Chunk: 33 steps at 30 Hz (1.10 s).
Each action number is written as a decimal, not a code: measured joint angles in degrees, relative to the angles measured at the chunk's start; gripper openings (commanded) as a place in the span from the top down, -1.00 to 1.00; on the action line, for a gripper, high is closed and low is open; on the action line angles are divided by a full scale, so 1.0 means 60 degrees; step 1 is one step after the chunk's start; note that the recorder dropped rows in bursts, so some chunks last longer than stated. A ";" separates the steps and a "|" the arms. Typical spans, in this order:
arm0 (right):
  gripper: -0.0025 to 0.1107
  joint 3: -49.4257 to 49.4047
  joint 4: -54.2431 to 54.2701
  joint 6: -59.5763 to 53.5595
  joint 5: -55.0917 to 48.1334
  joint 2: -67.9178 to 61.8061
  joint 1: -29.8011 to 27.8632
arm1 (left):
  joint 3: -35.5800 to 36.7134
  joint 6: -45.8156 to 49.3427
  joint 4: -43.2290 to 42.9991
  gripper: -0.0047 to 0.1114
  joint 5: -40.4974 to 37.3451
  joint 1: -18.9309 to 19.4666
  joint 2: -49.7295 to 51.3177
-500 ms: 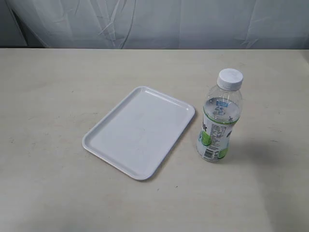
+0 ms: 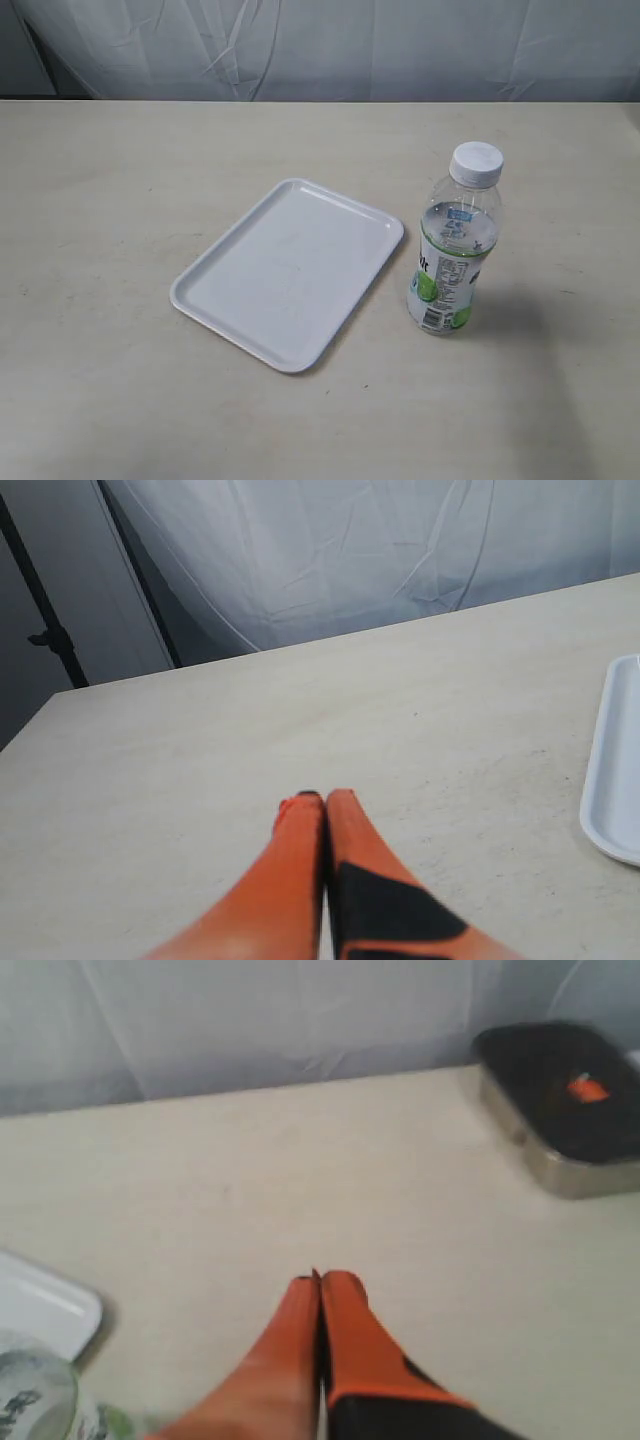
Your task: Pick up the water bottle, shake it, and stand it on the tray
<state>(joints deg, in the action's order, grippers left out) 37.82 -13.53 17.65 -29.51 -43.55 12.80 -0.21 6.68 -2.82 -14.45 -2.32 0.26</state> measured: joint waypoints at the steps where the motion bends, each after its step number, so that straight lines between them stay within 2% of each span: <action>1: 0.97 -0.0158 0.1389 -0.1049 0.0394 -0.0562 0.0069 | 0.0000 0.0000 0.0000 0.91 0.0000 0.0000 0.0000; 3: 0.97 -0.0720 0.3122 -0.2642 0.1124 -0.0784 0.0476 | 0.0000 0.0000 0.0000 0.91 0.0000 0.0000 0.0000; 5: 0.97 -0.1501 0.3866 -0.3469 0.1450 -0.0658 0.1063 | 0.0000 0.0000 0.0000 0.91 0.0000 0.0000 0.0000; 17: 0.97 -0.3789 0.4806 -0.3779 0.3864 -0.0479 0.3488 | 0.0000 0.0000 0.0000 0.91 0.0000 0.0000 0.0000; 23: 0.92 -0.4480 0.4986 -0.3798 0.5085 -0.0923 0.3873 | 0.0000 0.0000 0.0000 0.91 0.0000 0.0000 0.0000; 26: 0.51 -0.4513 0.5132 -0.3798 0.5334 -0.1219 0.3924 | 0.0000 0.0000 0.0000 0.91 0.0000 0.0000 0.0000; 29: -0.36 -0.4513 0.5174 -0.3798 0.5573 -0.1580 0.3955 | 0.0000 0.0000 0.0000 0.91 0.0000 0.0000 0.0000; 31: -0.82 -0.4513 0.5106 -0.3798 0.5645 -0.1846 0.3972 | 0.0000 0.0000 0.0000 0.91 0.0000 0.0000 0.0000; 32: -0.89 -0.4513 0.5106 -0.3798 0.5707 -0.1973 0.3978 | 0.0000 0.0000 0.0000 0.91 0.0000 0.0000 0.0000; 33: -0.87 -0.4513 0.5106 -0.3798 0.5801 -0.2101 0.3978 | 0.0000 0.0000 0.0000 0.91 0.0000 0.0000 0.0000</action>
<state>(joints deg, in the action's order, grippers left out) 10.74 17.11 -5.14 5.30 -56.15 36.67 -0.21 6.68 -2.82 -14.45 -2.32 0.26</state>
